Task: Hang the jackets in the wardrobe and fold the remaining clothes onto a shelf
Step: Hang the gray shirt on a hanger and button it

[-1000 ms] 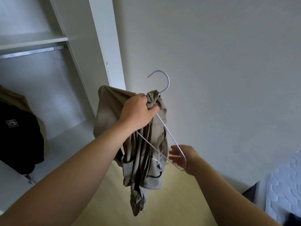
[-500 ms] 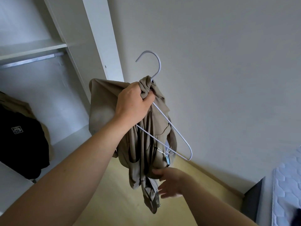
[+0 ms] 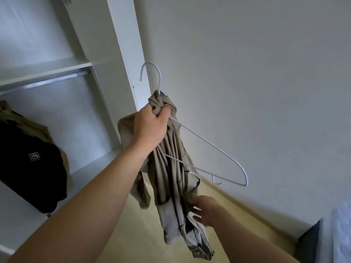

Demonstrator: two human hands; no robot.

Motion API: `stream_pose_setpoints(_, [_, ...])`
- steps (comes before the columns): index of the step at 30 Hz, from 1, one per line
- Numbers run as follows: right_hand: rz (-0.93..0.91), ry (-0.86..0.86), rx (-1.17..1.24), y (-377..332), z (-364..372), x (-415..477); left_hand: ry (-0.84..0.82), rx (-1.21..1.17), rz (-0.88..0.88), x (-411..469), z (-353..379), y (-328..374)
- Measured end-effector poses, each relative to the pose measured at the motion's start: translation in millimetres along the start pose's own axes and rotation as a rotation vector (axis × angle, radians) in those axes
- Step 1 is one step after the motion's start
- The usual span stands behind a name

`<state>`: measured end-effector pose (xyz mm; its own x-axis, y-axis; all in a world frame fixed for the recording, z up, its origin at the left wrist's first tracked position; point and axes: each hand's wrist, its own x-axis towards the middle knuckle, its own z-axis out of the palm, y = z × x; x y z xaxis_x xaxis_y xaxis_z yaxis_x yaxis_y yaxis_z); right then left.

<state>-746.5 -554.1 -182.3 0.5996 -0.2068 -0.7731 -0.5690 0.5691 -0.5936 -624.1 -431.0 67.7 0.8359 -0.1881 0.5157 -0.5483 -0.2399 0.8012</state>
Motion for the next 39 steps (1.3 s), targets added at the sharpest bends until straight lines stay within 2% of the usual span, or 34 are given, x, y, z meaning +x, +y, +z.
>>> stream_pose_setpoints(4, [-0.189, 0.136, -0.107, -35.5, -1.2, -9.3, 0.048, 0.005, -0.032, 6.3, -13.0, -10.8])
stream_pose_setpoints(7, [-0.416, 0.138, -0.161, -78.9, -7.4, -26.4, 0.048, -0.165, -0.159, 12.7, -29.9, -20.8])
stream_pose_setpoints(11, [-0.506, 0.137, -0.02, -148.9, 7.5, -63.9, 0.201, -0.444, -0.355, 28.2, -57.2, -35.4])
stream_pose_setpoints(13, [-0.558, 0.046, 0.207, -179.3, 11.2, -87.4, 0.273, -0.579, -0.413, 37.7, -72.5, -43.7])
stream_pose_setpoints(15, [-0.633, -0.201, 0.431, -200.7, 3.6, -108.0, 0.332, -0.651, -0.433, 45.4, -87.6, -53.8])
stream_pose_setpoints(16, [-0.646, -0.293, 0.439, -206.6, -2.5, -116.4, 0.36, -0.675, -0.433, 47.8, -94.0, -58.6])
stream_pose_setpoints(17, [-0.662, -0.319, 0.338, -209.0, -7.3, -123.6, 0.385, -0.688, -0.437, 49.1, -98.9, -63.3])
stream_pose_setpoints(18, [-0.673, -0.27, 0.152, -210.7, -10.7, -126.0, 0.406, -0.688, -0.446, 50.1, -102.2, -68.3])
stream_pose_setpoints(20, [-0.661, -0.045, -0.225, -213.0, -10.7, -123.7, 0.421, -0.666, -0.464, 50.0, -104.3, -76.6])
stream_pose_setpoints(22, [-0.653, 0.106, -0.34, -216.3, -5.8, -114.9, 0.401, -0.644, -0.481, 47.7, -101.7, -82.5])
stream_pose_setpoints(24, [-0.626, 0.149, -0.33, -217.4, 1.4, -109.7, 0.375, -0.64, -0.505, 44.0, -95.8, -86.6])
stream_pose_setpoints(29, [-0.52, 0.086, -0.21, -216.1, 18.5, -100.2, 0.319, -0.691, -0.583, 39.4, -84.3, -92.7])
stream_pose_setpoints(32, [-0.582, 0.027, -0.145, -217.2, 28.3, -96.6, 0.265, -0.72, -0.613, 36.9, -77.8, -99.3])
stream_pose_setpoints(35, [-0.689, 0.051, -0.16, -218.9, 37.4, -93.9, 0.193, -0.773, -0.663, 35.7, -74.5, -100.7])
stream_pose_setpoints(39, [-0.64, -0.093, -0.181, -215.9, 45.6, -97.2, 0.095, -0.741, -0.695, 34.4, -70.7, -102.3])
